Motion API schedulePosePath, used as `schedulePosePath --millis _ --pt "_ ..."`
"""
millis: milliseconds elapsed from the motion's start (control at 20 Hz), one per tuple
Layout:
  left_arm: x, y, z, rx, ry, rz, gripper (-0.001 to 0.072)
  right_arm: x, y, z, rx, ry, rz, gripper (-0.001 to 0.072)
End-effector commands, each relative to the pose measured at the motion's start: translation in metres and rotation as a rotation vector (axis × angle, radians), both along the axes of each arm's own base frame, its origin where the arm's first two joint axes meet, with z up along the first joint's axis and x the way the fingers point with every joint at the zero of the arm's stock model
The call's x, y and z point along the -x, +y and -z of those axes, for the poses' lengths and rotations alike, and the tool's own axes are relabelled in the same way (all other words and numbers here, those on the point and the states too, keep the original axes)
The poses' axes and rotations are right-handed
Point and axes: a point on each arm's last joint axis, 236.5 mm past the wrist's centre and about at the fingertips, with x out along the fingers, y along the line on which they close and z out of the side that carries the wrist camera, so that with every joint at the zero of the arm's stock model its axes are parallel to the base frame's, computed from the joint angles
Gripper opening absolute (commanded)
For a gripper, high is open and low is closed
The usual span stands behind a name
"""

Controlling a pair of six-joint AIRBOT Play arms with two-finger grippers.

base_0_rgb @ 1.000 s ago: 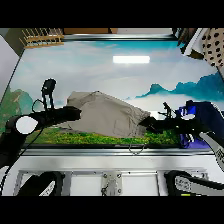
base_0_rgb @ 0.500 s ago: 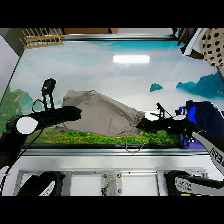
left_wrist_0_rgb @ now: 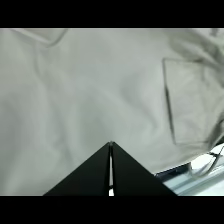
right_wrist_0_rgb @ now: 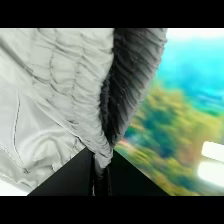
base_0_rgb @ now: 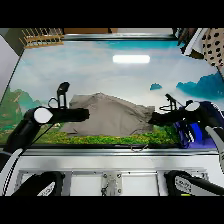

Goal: Fold the clothes and pants, and hang the long-sleeved shirts on hangers.

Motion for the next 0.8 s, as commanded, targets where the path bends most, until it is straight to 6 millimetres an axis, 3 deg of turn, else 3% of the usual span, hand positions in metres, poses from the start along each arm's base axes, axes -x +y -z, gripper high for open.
schedulePosePath --millis 0,200,450,600,750 --pt "-0.014 -0.047 0.033 -0.018 0.057 0.088 0.0003 0.011 -0.06 -0.044 0.233 0.062 -0.016 0.0026" --pt "-0.026 -0.122 0.076 -0.046 0.098 0.215 0.0003 0.0 -0.057 -0.106 0.245 0.033 -0.028 0.0026" --pt "-0.021 -0.204 0.114 -0.062 0.116 0.362 0.0003 -0.002 -0.035 -0.147 0.337 -0.008 -0.101 0.0026" --pt "-0.013 -0.232 0.125 -0.067 0.131 0.425 0.0003 -0.008 -0.018 -0.163 0.351 -0.055 -0.123 0.0026" --pt "-0.005 -0.245 0.132 -0.074 0.149 0.461 0.0003 -0.011 -0.003 -0.172 0.348 -0.084 -0.145 0.0026"
